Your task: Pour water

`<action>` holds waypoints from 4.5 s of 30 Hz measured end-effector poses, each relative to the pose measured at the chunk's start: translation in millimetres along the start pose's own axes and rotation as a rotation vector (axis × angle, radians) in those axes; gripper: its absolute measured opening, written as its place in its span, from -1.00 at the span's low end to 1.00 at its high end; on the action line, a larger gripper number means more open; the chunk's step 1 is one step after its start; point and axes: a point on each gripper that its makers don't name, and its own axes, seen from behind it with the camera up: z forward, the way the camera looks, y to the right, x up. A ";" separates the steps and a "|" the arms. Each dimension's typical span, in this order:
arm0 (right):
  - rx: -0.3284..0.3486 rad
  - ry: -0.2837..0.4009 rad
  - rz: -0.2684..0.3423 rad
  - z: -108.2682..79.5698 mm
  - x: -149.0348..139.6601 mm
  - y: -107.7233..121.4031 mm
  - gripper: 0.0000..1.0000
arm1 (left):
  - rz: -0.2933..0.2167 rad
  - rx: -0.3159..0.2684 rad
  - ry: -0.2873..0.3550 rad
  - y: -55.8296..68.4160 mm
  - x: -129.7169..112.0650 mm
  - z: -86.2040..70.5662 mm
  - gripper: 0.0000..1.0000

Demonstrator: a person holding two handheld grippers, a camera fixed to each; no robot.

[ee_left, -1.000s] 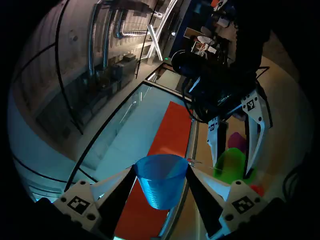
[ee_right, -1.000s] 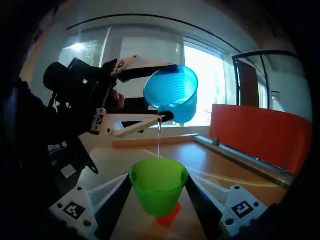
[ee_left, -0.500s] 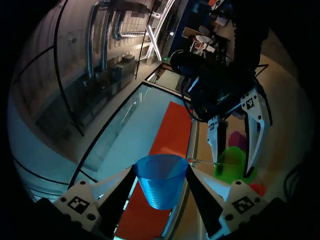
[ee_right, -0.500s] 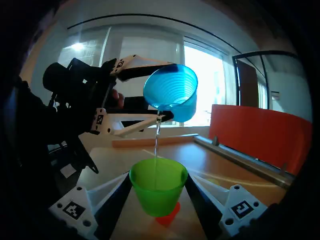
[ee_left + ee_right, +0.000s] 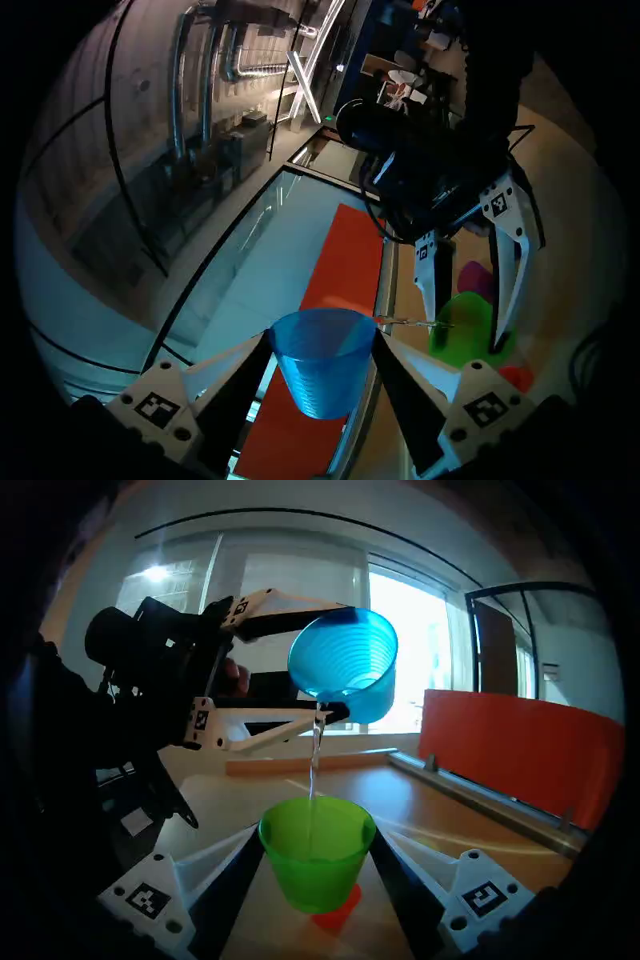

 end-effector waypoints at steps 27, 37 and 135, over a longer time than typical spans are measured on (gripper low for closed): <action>0.003 0.002 -0.002 0.7 2.2 -1.8 0.82 | 0.052 0.001 -0.001 -2.2 2.2 -1.8 0.75; 0.005 0.003 -0.003 0.5 1.4 -1.6 0.82 | 0.067 0.000 -0.002 -0.9 1.6 -1.1 0.74; 0.000 0.019 -0.020 -5.1 8.1 0.0 0.82 | 0.285 0.026 0.028 -7.7 17.5 1.9 0.75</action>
